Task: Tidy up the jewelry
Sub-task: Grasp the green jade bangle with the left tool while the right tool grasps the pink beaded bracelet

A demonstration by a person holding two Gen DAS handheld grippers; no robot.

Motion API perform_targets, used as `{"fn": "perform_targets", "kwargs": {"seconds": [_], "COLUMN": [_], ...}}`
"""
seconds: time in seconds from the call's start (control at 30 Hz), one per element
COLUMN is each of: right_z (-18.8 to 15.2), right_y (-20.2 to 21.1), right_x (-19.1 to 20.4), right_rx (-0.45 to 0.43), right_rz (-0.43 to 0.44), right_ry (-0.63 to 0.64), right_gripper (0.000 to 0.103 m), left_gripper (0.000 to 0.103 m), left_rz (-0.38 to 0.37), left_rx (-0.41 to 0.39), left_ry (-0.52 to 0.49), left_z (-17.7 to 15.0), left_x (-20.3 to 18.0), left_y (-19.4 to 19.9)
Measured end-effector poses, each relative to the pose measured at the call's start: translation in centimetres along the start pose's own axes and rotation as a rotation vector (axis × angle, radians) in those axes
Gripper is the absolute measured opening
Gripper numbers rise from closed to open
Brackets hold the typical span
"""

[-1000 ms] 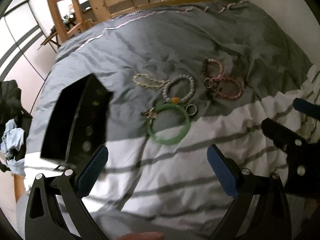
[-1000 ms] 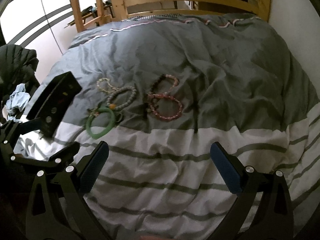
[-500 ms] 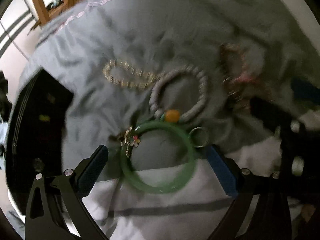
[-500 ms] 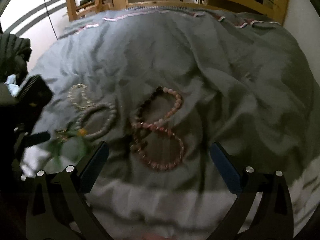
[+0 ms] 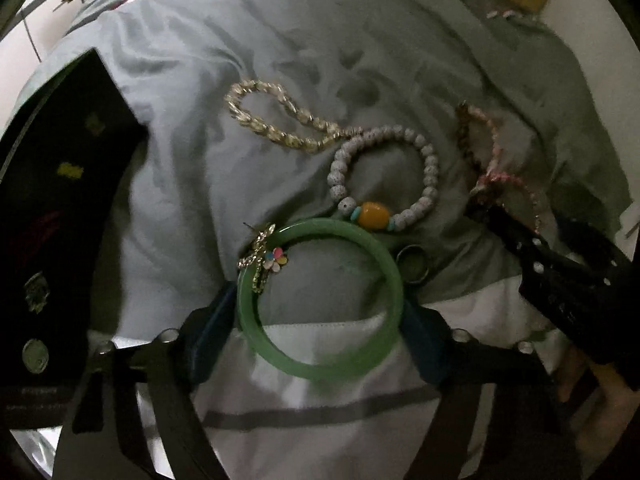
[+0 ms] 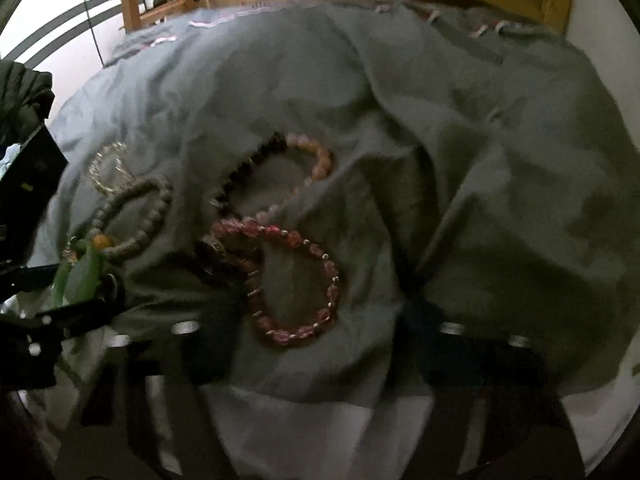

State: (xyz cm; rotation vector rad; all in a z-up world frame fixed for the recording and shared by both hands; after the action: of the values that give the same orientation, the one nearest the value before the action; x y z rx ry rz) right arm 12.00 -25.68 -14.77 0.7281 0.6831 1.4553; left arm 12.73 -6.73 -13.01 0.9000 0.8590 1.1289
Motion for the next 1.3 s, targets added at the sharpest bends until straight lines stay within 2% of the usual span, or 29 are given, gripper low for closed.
{"fn": "perform_targets", "kwargs": {"seconds": [0.03, 0.13, 0.2, 0.4, 0.43, 0.47, 0.53, 0.6, 0.67, 0.7, 0.73, 0.77, 0.8, 0.83, 0.87, 0.9, 0.93, 0.97, 1.03, 1.07, 1.1, 1.13, 1.2, 1.3], "right_z": [0.1, 0.5, 0.8, 1.6, 1.6, 1.7, 1.8, 1.9, 1.8, 1.7, 1.6, 1.5, 1.3, 1.1, 0.6, 0.2, 0.0, -0.2, -0.1, 0.1, 0.2, 0.3, 0.5, 0.8], "right_y": [0.4, 1.7, 2.4, 4.4, 4.6, 4.9, 5.5, 5.5, 4.7, 4.4, 4.1, 3.4, 2.7, 2.1, 1.5, 0.8, 0.1, -0.5, -0.3, 0.0, 0.2, 0.4, 0.5, 1.7], "right_x": [0.2, 0.0, -0.7, -3.2, -3.3, -3.3, -3.1, -2.9, -2.3, -1.9, -1.5, -0.8, -0.4, -0.1, 0.1, 0.1, 0.1, -0.1, -0.7, -1.1, -1.4, -1.7, -2.8, -4.1], "right_rx": [-0.015, -0.064, -0.095, -0.204, -0.219, -0.235, -0.254, -0.248, -0.197, -0.187, -0.180, -0.153, -0.125, -0.108, -0.105, -0.081, -0.043, -0.018, -0.029, -0.038, -0.050, -0.058, -0.072, -0.125], "right_rz": [-0.003, 0.002, 0.031, 0.191, 0.218, 0.248, 0.264, 0.267, 0.301, 0.275, 0.244, 0.211, 0.180, 0.144, 0.112, 0.094, 0.066, 0.024, 0.018, 0.003, -0.011, -0.022, -0.013, 0.056], "right_ry": [0.007, 0.003, -0.037, -0.194, -0.209, -0.228, -0.229, -0.216, -0.194, -0.178, -0.155, -0.114, -0.081, -0.059, -0.046, -0.036, -0.021, -0.009, -0.025, -0.034, -0.042, -0.053, -0.103, -0.187], "right_gripper": [0.036, 0.022, 0.017, 0.016, 0.011, 0.010, 0.010, 0.010, 0.011, 0.011, 0.017, 0.027, 0.066, 0.092, 0.092, 0.081, 0.058, 0.056, 0.036, 0.031, 0.020, 0.012, 0.008, 0.008], "left_gripper": [0.075, 0.075, 0.074, 0.074, 0.075, 0.075, 0.075, 0.075, 0.075, 0.075, 0.075, 0.075, 0.075, 0.075, 0.075, 0.075, 0.075, 0.075, 0.075, 0.074, 0.071, 0.056, 0.053, 0.053], "left_rz": [-0.002, -0.009, -0.014, -0.029, -0.030, -0.029, -0.029, -0.029, -0.032, -0.033, -0.035, -0.035, -0.035, -0.037, -0.041, -0.046, -0.050, -0.056, -0.061, -0.058, -0.049, -0.042, -0.028, -0.033], "left_rx": [-0.008, -0.034, -0.051, -0.120, -0.132, -0.145, -0.152, -0.154, -0.160, -0.167, -0.169, -0.171, -0.172, -0.171, -0.171, -0.169, -0.170, -0.173, -0.178, -0.182, -0.191, -0.203, -0.229, -0.244], "left_ry": [0.001, -0.001, 0.000, 0.000, -0.002, -0.005, -0.011, -0.010, -0.008, -0.008, -0.010, -0.011, -0.010, -0.010, -0.006, -0.002, 0.002, 0.006, 0.006, 0.002, -0.005, -0.017, -0.043, -0.059], "left_z": [-0.2, -0.6, -0.3, -0.4, -0.1, 0.0, 0.1, 0.1, 0.0, 0.0, 0.3, 0.5, 0.4, 0.4, 0.4, 0.4, 0.3, 0.3, 0.3, 0.2, 0.2, 0.1, 0.0, -0.2], "left_x": [-0.2, -0.6, -0.2, -0.7, -0.4, -0.8, -0.6, -0.8, -0.3, 0.0, 0.3, 0.2, 0.3, 0.4, 0.4, 0.5, 0.6, 0.6, 0.6, 0.6, 0.5, 0.4, 0.0, -0.3], "left_y": [0.4, 1.3, 1.4, 3.0, 2.9, 3.1, 3.5, 3.6, 4.0, 4.3, 4.3, 4.3, 4.4, 4.5, 4.5, 4.7, 4.8, 5.0, 5.5, 5.7, 5.9, 6.2, 7.1, 7.6]}}
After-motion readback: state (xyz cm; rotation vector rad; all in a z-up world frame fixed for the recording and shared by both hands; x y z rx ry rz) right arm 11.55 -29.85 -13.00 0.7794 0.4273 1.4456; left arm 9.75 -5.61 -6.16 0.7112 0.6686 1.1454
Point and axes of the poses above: each gripper's, at about its wrist camera, not at the fingertips, and y roughly against the way its jaws point, x to its left, z to its top, the point moved 2 cm from there along -y, roughly the way its jaws point, and after that the axes turned 2 degrees about -x, right-handed, at the moved point
